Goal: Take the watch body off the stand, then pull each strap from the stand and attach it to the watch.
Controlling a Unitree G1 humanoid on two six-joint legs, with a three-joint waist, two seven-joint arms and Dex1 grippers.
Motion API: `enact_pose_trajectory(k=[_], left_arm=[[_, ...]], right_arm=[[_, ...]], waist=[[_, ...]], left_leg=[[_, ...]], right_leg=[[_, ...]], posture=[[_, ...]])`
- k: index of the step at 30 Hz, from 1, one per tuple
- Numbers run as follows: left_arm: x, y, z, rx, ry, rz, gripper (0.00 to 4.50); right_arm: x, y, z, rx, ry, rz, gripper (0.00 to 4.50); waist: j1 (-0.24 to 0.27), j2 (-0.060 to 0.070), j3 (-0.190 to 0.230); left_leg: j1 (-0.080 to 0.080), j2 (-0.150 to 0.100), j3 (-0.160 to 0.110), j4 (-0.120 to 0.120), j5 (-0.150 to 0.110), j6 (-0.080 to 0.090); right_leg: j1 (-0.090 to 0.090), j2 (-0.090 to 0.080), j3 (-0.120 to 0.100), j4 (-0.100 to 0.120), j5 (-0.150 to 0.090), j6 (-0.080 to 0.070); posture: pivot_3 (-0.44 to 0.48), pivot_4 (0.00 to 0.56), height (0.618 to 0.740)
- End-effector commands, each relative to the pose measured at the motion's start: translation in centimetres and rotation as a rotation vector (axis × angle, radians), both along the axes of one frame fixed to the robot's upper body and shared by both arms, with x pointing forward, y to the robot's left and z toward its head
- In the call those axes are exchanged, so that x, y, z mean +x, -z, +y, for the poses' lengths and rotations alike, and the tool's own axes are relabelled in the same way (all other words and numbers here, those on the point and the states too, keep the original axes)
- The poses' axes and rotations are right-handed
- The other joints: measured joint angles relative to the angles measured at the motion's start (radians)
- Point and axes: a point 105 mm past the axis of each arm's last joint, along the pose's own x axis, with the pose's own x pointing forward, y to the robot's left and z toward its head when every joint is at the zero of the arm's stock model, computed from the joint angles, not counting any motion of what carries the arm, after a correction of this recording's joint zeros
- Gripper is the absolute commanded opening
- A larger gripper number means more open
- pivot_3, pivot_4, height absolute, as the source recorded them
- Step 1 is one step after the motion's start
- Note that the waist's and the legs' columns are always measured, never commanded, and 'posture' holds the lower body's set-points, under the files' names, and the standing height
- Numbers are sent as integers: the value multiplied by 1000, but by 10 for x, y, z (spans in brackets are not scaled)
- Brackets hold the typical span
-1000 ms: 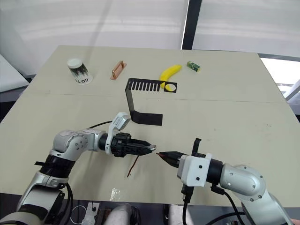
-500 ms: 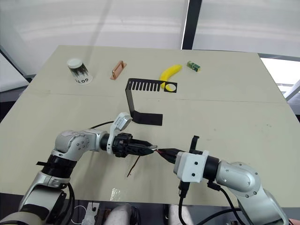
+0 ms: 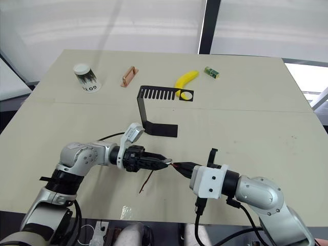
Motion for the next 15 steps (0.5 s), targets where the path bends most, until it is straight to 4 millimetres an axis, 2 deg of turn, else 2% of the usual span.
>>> enact_pose_trajectory(k=[1,15], left_arm=[[-3,-8,-2,-17,18,-39,1621],[-4,-8,-1,-21,16,-37,1621]], right_arm=[[0,-5,0,6,0,-28,0],[4,-2,-1,0,12,-27,0]], waist=[[0,0,0],[0,0,0]], left_leg=[[0,0,0,0,0,0],[0,0,0,0,0,0]], right_leg=[[0,0,0,0,0,0],[0,0,0,0,0,0]], posture=[[0,150,729],[0,150,729]])
